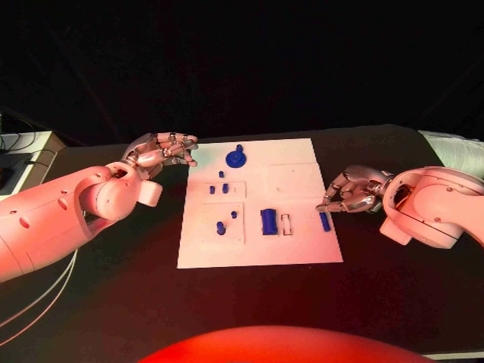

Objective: Assemble the parts on the task board

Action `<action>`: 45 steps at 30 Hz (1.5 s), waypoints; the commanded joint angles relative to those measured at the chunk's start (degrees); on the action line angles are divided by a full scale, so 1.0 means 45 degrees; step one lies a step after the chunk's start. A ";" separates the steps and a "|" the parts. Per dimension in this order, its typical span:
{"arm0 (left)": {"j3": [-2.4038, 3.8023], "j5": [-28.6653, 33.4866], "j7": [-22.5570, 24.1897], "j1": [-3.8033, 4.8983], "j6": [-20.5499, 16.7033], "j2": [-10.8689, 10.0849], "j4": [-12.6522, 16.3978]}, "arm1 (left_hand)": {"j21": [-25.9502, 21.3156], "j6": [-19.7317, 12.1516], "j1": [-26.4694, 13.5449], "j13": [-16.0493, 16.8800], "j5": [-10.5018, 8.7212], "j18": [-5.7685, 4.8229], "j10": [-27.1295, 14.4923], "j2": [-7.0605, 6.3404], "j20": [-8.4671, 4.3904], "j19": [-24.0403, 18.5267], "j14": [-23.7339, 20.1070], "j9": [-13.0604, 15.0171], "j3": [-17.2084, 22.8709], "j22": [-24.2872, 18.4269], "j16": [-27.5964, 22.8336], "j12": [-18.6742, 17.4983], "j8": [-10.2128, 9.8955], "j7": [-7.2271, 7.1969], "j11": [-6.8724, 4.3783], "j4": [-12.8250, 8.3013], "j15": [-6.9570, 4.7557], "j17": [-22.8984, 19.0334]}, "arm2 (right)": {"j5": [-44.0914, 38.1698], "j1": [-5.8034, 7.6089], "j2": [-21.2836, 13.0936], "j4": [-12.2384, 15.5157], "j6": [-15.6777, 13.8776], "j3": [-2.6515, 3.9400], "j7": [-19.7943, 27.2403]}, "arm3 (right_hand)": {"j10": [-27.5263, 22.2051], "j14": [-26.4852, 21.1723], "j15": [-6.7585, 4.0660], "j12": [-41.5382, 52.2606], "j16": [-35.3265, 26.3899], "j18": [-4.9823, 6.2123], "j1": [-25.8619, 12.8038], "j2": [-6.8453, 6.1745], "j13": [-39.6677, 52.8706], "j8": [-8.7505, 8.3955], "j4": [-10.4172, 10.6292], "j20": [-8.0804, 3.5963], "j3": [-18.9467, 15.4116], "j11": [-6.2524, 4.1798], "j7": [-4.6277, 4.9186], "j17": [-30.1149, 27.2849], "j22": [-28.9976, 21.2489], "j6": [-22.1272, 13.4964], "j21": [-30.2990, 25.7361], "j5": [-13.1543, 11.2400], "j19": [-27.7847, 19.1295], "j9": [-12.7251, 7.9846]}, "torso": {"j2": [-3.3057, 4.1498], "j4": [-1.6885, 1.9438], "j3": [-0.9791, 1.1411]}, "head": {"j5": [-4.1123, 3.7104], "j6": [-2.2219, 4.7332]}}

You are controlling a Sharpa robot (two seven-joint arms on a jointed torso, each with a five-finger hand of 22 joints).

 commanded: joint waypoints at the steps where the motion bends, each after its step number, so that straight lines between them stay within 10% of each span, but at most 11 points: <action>1: 0.0009 0.0073 0.0384 -0.0022 0.0442 0.0019 0.0059 | -0.0074 -0.0075 -0.0037 0.0010 -0.0025 0.0156 0.0160 -0.0093 -0.0007 0.0127 0.0003 -0.0020 -0.0053 -0.0044 -0.0082 0.0090 0.0018 -0.0025 -0.0020 0.0073 0.0060 0.0027 | -0.0495 0.0026 -0.0082 -0.0165 0.0820 -0.0011 -0.0587 | 0.1359 0.1308 0.0082 0.0027 0.0054 -0.0165 -0.0247 -0.0027 0.3349 -0.0050 0.0025 0.0092 -0.0063 0.0061 -0.0039 0.3355 0.3325 0.0187 0.0045 -0.0099 0.1315 -0.0010 | 0.0004 0.0001 0.0002 | -0.0181 0.0039; 29: 0.0009 0.0073 0.0400 -0.0038 0.0477 -0.0003 0.0095 | -0.0215 -0.0113 -0.0069 0.0004 -0.0051 0.0167 0.0158 -0.0144 -0.0003 0.0212 0.0017 -0.0043 -0.0175 -0.0158 -0.0071 0.0109 0.0024 -0.0056 -0.0037 0.0193 0.0046 0.0077 | -0.2746 -0.0793 0.0695 -0.0505 0.1142 -0.0171 -0.1557 | 0.1359 0.1308 -0.0111 0.0027 0.0054 -0.0152 -0.1782 0.0209 0.3349 0.0296 0.0091 -0.0059 -0.0958 -0.0174 -0.0313 0.3355 0.3308 0.0599 -0.0018 -0.0465 0.1302 0.0968 | 0.0040 0.0031 0.0011 | -0.0226 -0.0053; 42: 0.0009 0.0073 0.0362 -0.0038 0.0546 -0.0022 0.0100 | -0.0239 -0.0110 -0.0049 -0.0003 -0.0049 0.0167 0.0131 -0.0127 -0.0005 0.0235 0.0018 -0.0045 -0.0180 -0.0179 -0.0071 0.0098 0.0031 -0.0050 -0.0032 0.0207 0.0045 0.0086 | -0.3340 -0.1005 0.1075 -0.0666 0.0942 -0.0173 -0.1563 | 0.1359 0.1308 -0.0150 0.0027 0.0054 -0.0147 -0.0808 0.0428 0.3349 0.0294 -0.0067 -0.0102 -0.0602 -0.0214 -0.0349 0.3355 0.3301 0.0502 -0.0046 -0.0322 0.1297 0.1357 | 0.0035 0.0039 0.0007 | -0.0178 -0.0096; 45: 0.0009 0.0073 0.0354 -0.0038 0.0554 -0.0026 0.0106 | -0.0239 -0.0110 -0.0049 -0.0003 -0.0049 0.0167 0.0131 -0.0127 -0.0005 0.0235 0.0018 -0.0045 -0.0180 -0.0179 -0.0071 0.0098 0.0031 -0.0050 -0.0032 0.0207 0.0045 0.0086 | -0.3588 -0.1097 0.1181 -0.0756 0.0968 -0.0174 -0.1567 | 0.1359 0.1308 -0.0156 0.0027 0.0054 -0.0148 -0.0275 0.0359 0.3349 0.0201 -0.0166 -0.0111 -0.0318 -0.0215 -0.0346 0.3355 0.3303 0.0395 -0.0040 0.0458 0.1298 0.1474 | 0.0035 0.0044 0.0003 | -0.0171 -0.0116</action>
